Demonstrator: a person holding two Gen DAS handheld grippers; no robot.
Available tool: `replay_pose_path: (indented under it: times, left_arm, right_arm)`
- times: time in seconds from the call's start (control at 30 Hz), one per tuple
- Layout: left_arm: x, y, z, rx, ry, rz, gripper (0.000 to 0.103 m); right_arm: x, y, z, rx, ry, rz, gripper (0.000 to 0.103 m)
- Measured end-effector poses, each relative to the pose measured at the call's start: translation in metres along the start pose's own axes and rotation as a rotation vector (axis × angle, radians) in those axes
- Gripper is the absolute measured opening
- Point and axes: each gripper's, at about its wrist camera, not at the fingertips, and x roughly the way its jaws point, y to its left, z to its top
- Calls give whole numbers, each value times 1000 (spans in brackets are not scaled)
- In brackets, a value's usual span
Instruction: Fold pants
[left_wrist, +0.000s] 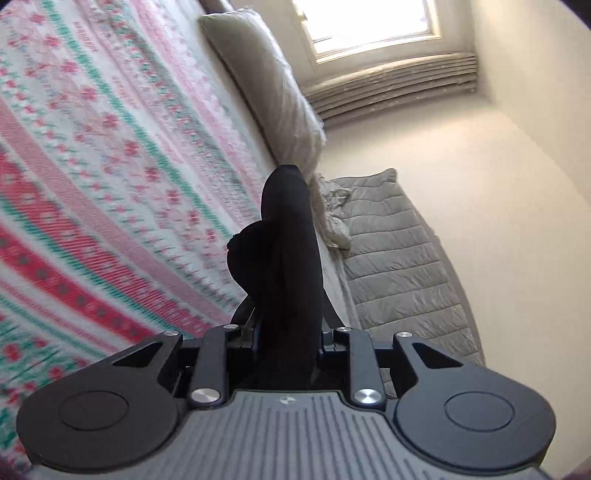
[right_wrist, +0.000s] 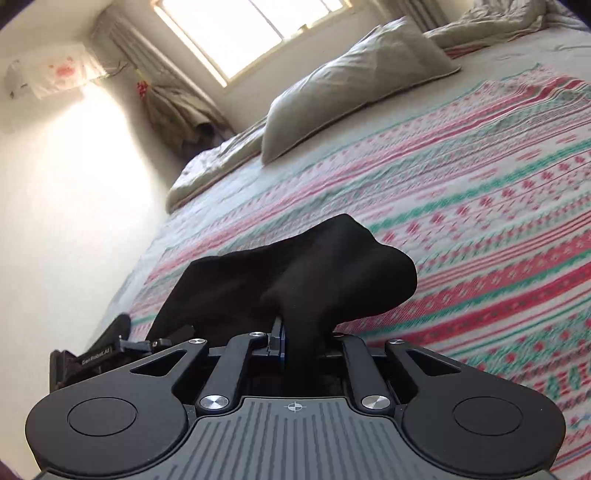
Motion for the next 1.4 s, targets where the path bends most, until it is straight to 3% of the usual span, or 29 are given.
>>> replay_pose_path:
  times: [0.07,0.13,0.2,0.23,0.27,0.3,0.33,0.4,0.5,0.57,0.8,1.0,1.13,1.4]
  left_arm:
    - [1,-2,4,35,-17,-13,35]
    - [-4,1,5,97,-38,49,37]
    - [-2,3,6,182,-67,223,43]
    - [-2,7,5,218,-81,326,48]
    - [-1,10,4,250,-91,377,48]
    - [-4,12,3,261,-98,366,48]
    - [-8,12,5,249,-101,367,48]
    - [-14,3,5,268,-111,390,49]
    - [-22,-17,1,365,-111,447,60]
    - [-25,-29,-5,419,-98,499,67]
    - [-23,-77,-54,676,-22,571,69]
    - [-15,-68,-91,800,70,609,71]
    - [-23,-68,-115,955,96,613,71]
    - [-42,-72,-148,1120,267,614,76]
  right_arm:
    - [-1,-4,8,-17,-25,16,11]
    - [4,-8,14,-32,-29,28,12]
    - [19,-17,11,-11,-11,8,19]
    - [30,-22,8,1,2,-35,28]
    - [40,-28,4,6,15,-94,48]
    - [49,-33,-1,1,24,-152,55]
    - [54,-39,-7,-14,34,-184,57]
    - [53,-37,-10,-50,24,-179,56]
    - [41,-29,-7,-53,31,-146,62]
    - [30,-23,-9,-69,15,-144,72]
    - [4,5,-26,-179,18,-152,72]
    - [8,18,-62,-337,94,-209,73]
    - [-5,20,-83,-467,128,-249,78]
    - [-48,-15,-86,-263,219,-166,88]
